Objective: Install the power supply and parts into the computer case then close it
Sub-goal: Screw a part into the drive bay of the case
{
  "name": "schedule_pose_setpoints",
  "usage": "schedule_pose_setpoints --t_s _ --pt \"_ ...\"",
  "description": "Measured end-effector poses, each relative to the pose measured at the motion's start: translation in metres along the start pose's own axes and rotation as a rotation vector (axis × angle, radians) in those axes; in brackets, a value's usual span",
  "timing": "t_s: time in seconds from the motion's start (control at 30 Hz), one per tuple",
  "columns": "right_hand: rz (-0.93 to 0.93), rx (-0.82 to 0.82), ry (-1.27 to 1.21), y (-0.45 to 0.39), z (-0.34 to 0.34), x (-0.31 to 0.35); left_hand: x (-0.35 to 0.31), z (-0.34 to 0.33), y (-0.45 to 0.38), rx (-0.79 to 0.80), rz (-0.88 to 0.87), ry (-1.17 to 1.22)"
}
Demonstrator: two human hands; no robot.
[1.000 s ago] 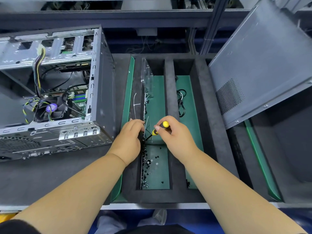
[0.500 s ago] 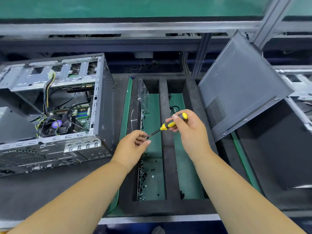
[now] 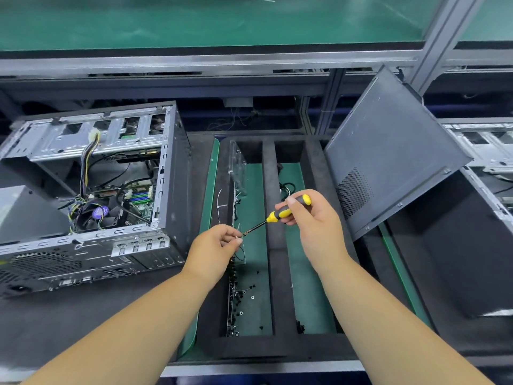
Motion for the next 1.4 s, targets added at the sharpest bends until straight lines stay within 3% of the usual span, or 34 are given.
schedule_pose_setpoints --t_s 0.1,0.23,0.4,0.6,0.7,0.9,1.03,1.4 --pt "-0.001 0.0 0.135 -0.001 -0.001 -0.007 0.006 0.0 0.002 -0.02 0.018 -0.02" --pt "-0.149 0.042 0.647 -0.005 -0.001 -0.025 0.012 0.0 0.004 -0.026 0.032 -0.027" --pt "-0.143 0.043 0.559 -0.003 0.0 -0.03 0.011 0.001 0.005 -0.033 0.03 -0.025" --pt "0.034 -0.099 0.43 -0.003 0.003 -0.021 0.007 0.001 0.005 -0.03 0.074 0.048" --pt "0.056 -0.081 0.425 -0.006 0.004 -0.022 0.004 0.002 0.004 -0.047 0.102 0.101" --pt "0.33 -0.117 0.805 -0.005 0.005 -0.036 0.001 0.001 0.0 -0.053 0.108 0.158" --pt "0.396 -0.126 1.016 -0.001 0.004 -0.05 0.001 -0.002 0.0 -0.054 0.113 0.206" --pt "0.193 0.039 1.187 0.002 0.006 -0.071 0.001 -0.011 0.003 -0.021 0.175 0.274"
Point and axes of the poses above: each hand's wrist, its own y-axis away from the middle knuckle, its own z-axis out of the back of the hand, x = y × z, the point moved 1 cm from there along -y, towards the middle knuckle, and after that the axes turned 15 degrees about -z, right-handed, at the moved point
